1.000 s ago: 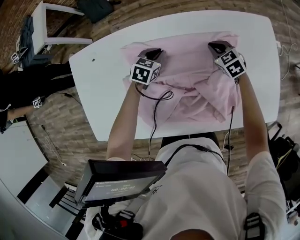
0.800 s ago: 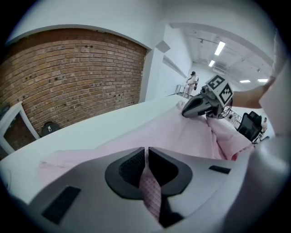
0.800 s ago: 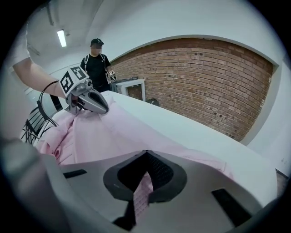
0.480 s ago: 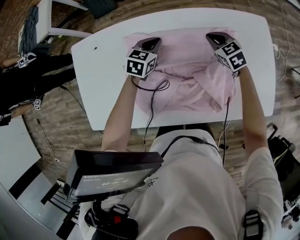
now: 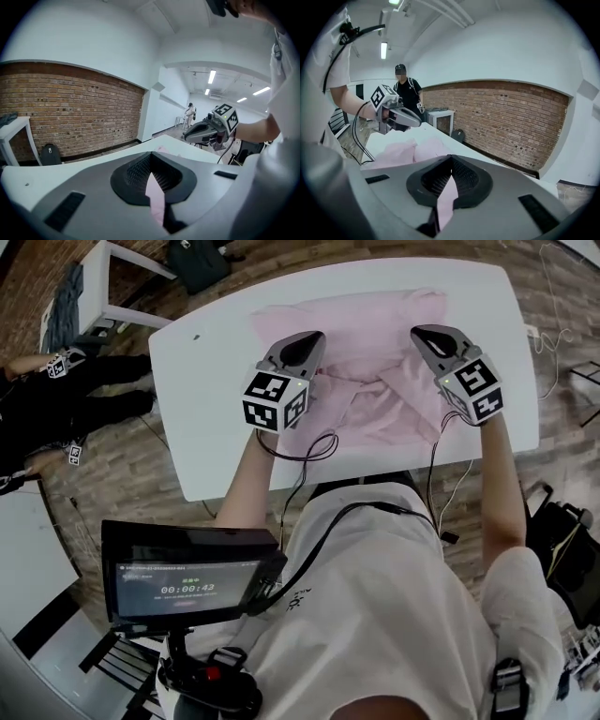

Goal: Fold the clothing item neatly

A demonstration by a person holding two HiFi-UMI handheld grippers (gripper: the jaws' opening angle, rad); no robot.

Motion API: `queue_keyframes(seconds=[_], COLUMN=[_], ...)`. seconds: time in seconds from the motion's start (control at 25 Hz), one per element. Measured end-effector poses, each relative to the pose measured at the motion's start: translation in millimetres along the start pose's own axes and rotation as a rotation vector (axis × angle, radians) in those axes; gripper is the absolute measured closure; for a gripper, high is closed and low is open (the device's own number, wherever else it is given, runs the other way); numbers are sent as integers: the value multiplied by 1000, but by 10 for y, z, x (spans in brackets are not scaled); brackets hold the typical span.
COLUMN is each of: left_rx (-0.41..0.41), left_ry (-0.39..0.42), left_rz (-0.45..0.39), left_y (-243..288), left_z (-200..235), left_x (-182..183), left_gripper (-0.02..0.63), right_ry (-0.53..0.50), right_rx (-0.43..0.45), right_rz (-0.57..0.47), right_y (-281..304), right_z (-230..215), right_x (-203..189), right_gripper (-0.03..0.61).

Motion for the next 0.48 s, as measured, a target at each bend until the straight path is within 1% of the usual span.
queue_keyframes(seconds=[0.08,0.2,0.36,0.48], left_rx=[-17,-35,-52,-42], left_ry=[-10,12,0,-10], left_rz=[-16,-16,-9,8], left_y=[-118,-298,-488,-586], left_z=[-122,-374,-742,-1034], left_x=[-9,-79,-199,-324], left_gripper=[612,611,611,611], right_ry=[25,70,110,145], right_rx=[-21,-43,-60,-44], right_rz=[-34,-77,-94,-111], right_y=[-200,-485,-783,-972], right_z=[118,306,503,604], right_x=[23,-11,-167,-322], right_gripper=[575,575,575,575])
Point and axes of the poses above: the fingertips, and each gripper's own axes: y forward along the fingers, z to its left, x out of its top, the point moved 8 cm from there along -y, backward along the fingers, and after that the axes turned 4 degrees about -z, right-handed, at the moved point
